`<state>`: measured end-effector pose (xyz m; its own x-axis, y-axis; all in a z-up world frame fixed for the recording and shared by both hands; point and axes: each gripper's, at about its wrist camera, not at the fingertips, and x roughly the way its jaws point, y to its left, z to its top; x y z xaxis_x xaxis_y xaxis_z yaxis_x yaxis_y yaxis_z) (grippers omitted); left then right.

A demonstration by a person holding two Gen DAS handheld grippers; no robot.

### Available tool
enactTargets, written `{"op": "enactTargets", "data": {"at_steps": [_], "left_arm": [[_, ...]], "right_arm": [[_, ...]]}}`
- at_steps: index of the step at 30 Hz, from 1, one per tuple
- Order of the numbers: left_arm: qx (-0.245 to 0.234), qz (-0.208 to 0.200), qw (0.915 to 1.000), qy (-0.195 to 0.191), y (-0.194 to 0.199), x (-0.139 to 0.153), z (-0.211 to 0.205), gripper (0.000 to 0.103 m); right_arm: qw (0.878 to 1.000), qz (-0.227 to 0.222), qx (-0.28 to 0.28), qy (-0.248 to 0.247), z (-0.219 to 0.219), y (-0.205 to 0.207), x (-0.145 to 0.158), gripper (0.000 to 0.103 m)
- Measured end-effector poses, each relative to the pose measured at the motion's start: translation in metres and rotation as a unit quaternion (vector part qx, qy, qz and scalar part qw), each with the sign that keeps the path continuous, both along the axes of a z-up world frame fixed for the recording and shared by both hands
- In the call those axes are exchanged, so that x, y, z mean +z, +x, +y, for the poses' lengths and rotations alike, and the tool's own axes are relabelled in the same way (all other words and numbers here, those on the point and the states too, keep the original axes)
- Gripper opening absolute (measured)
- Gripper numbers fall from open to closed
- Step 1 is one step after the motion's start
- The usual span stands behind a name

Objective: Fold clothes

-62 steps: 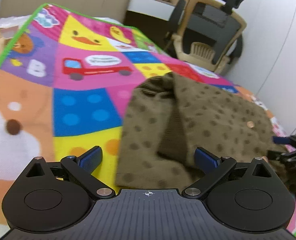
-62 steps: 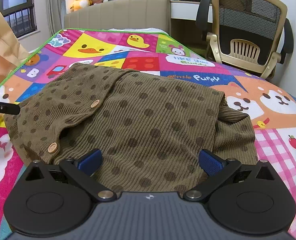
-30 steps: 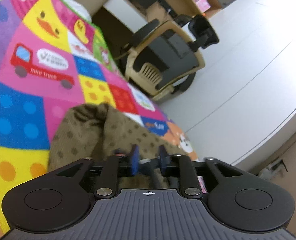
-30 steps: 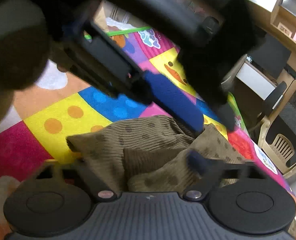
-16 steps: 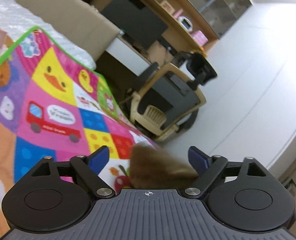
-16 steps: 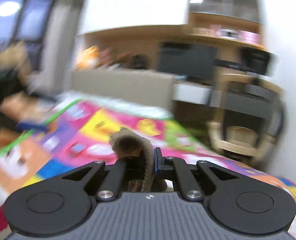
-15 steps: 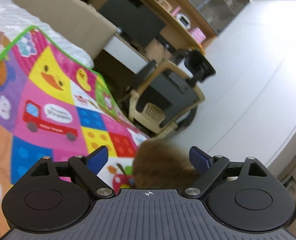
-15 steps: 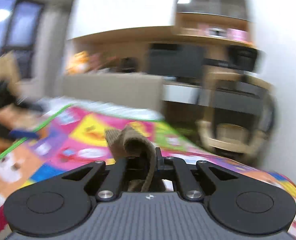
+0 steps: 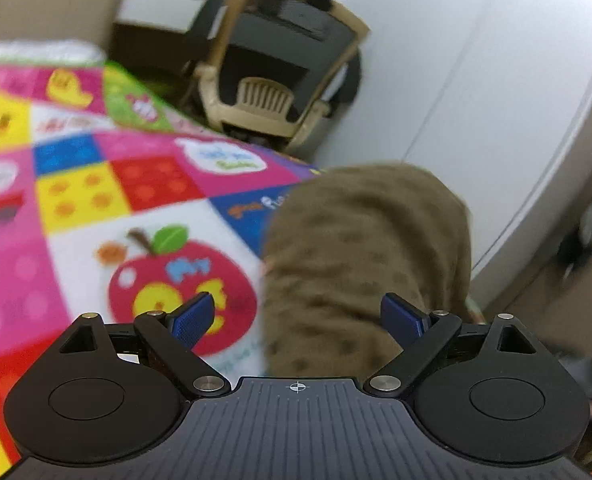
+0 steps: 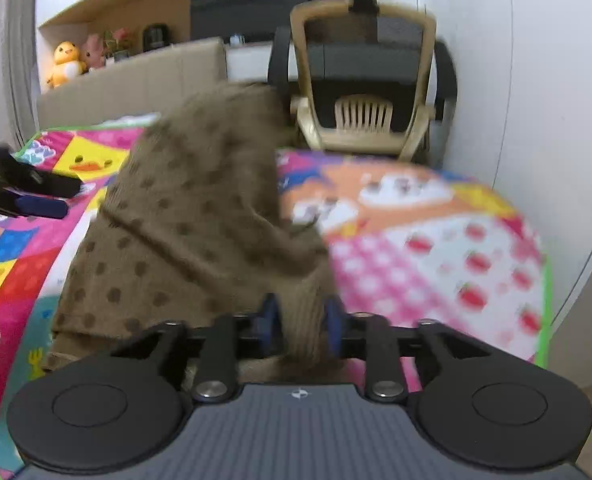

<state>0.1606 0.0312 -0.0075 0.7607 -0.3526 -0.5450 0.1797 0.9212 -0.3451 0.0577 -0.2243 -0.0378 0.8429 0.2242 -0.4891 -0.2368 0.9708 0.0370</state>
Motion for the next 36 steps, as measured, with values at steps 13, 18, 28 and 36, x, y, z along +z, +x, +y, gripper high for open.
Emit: {"op": "enactTargets", "data": {"at_steps": [13, 18, 28, 36], "left_arm": [[-0.131, -0.044, 0.9855, 0.098, 0.02, -0.001, -0.084, 0.086], [-0.137, -0.044, 0.9847, 0.099, 0.018, -0.009, -0.083, 0.086], [-0.178, -0.055, 0.9802, 0.067, -0.007, -0.004, -0.066, 0.091], [-0.134, -0.099, 0.9851, -0.044, -0.024, 0.029, 0.018, 0.096]], "right_arm": [[0.987, -0.07, 0.107, 0.095, -0.005, 0.083, 0.095, 0.078], [0.979, 0.003, 0.151, 0.141, 0.017, 0.107, 0.073, 0.088], [0.977, 0.09, 0.172, 0.089, 0.065, 0.143, 0.04, 0.012], [0.988, 0.028, 0.12, 0.09, -0.007, 0.098, 0.068, 0.007]]}}
